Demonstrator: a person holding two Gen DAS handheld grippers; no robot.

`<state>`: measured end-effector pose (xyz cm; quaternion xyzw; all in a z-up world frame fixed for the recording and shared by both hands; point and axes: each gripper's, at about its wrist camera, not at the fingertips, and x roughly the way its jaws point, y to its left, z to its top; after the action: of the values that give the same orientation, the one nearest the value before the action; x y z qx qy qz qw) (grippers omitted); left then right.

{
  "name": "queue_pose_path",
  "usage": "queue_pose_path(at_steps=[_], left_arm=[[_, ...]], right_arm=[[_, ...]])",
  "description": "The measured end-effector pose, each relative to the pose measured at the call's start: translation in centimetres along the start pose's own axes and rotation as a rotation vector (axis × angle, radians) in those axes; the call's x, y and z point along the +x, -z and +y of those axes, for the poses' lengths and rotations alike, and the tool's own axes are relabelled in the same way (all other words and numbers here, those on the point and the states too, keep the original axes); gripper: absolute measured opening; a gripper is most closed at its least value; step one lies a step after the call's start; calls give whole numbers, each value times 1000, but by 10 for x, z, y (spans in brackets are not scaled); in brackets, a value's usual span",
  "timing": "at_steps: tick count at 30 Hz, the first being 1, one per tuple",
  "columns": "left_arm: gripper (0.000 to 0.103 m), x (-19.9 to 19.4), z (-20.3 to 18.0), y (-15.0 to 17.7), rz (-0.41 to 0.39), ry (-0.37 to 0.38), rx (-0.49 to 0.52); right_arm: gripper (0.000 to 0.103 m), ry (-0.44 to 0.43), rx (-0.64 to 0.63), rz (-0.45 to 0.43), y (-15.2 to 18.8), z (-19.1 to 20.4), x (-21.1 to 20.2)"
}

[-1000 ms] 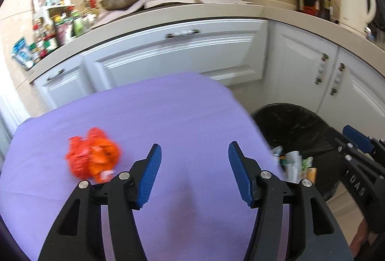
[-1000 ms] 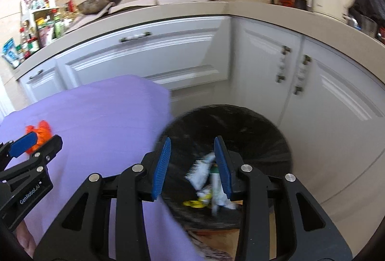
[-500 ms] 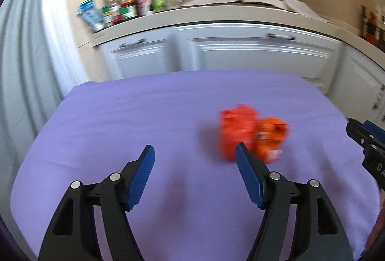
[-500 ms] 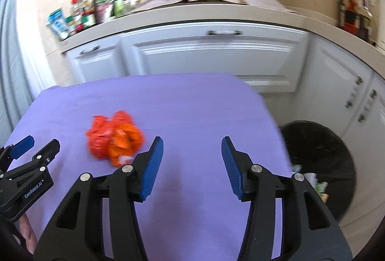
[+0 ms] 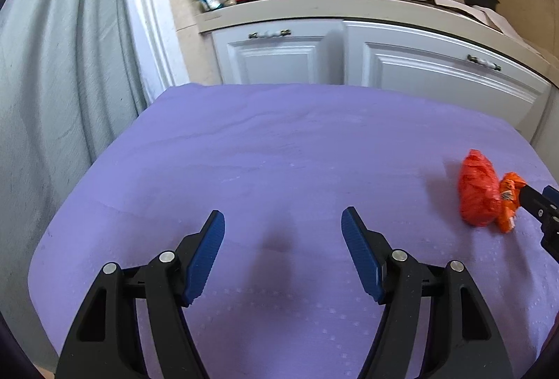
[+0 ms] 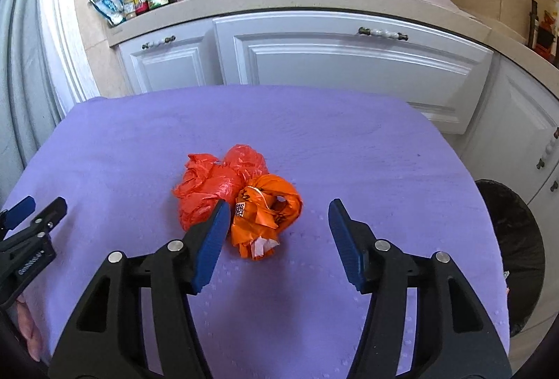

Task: Collect trash
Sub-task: 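Move both tools back over the orange and red bags, then grasp the orange bag with the right gripper while the left grasps the red bag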

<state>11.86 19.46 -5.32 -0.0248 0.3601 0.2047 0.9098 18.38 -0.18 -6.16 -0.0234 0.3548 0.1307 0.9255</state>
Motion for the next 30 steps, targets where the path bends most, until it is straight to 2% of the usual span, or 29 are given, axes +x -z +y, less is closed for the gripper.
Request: queue_pose_path(at_steps=[7,9,10,14,21,30], left_arm=[[68,3,0,3,10,18,-1],[68,4,-1,2,12,25,1],[68,5,-3,2,13,29,3],[70,5,-9,0,9,47,15],[71,-1,-37,-3,11,120,48],[72,-11,-86,-12,-12,207,112]], right_arm=[[58,-23,34,65,0,-1,23],[52,-28,41,75,0,-1,26],[42,-37,44,81,0,-2,27],[40,-43,46,81,0,-4,27],[40,36,25,32,1,-23,12],[40,143,92,34,12,-87,-2]])
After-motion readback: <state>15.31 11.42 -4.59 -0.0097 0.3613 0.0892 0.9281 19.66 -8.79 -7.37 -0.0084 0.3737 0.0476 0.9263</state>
